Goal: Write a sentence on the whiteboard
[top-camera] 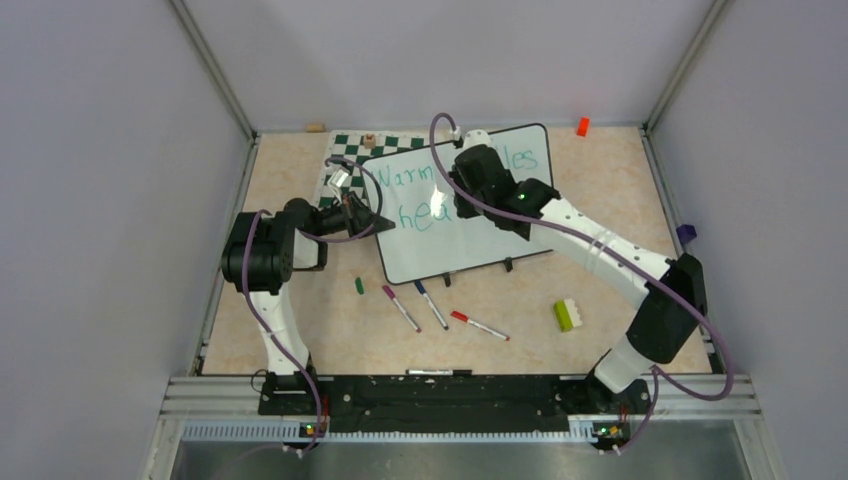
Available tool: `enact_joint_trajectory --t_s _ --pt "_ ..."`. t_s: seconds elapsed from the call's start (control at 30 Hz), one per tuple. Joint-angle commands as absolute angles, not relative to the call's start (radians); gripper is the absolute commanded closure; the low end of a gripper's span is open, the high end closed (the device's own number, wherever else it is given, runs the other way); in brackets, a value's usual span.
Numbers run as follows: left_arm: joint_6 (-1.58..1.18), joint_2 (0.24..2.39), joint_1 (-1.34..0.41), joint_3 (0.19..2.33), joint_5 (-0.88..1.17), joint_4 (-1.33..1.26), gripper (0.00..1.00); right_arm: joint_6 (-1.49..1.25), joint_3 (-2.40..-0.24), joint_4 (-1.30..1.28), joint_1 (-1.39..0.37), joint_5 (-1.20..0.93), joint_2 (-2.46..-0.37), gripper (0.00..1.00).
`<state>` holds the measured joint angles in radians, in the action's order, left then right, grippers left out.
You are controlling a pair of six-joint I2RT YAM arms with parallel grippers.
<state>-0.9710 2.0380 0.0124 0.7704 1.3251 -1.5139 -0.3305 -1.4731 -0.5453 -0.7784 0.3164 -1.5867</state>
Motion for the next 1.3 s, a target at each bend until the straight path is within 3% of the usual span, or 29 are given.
enact_joint_trajectory --t_s 0.0,0.83,1.27 --pt "-0.915 2.035 0.023 0.785 1.292 -1.62 1.0 -0.316 -1.514 -0.52 -0.762 0.324 -1.626 1.0" --pt "-0.914 2.033 0.024 0.782 1.293 -1.62 1.0 -0.36 -1.311 -0.496 -0.754 0.288 -1.514 1.0" --pt "-0.913 2.031 0.024 0.781 1.293 -1.62 1.0 -0.315 -1.22 -0.432 -0.753 0.333 -1.338 1.0"
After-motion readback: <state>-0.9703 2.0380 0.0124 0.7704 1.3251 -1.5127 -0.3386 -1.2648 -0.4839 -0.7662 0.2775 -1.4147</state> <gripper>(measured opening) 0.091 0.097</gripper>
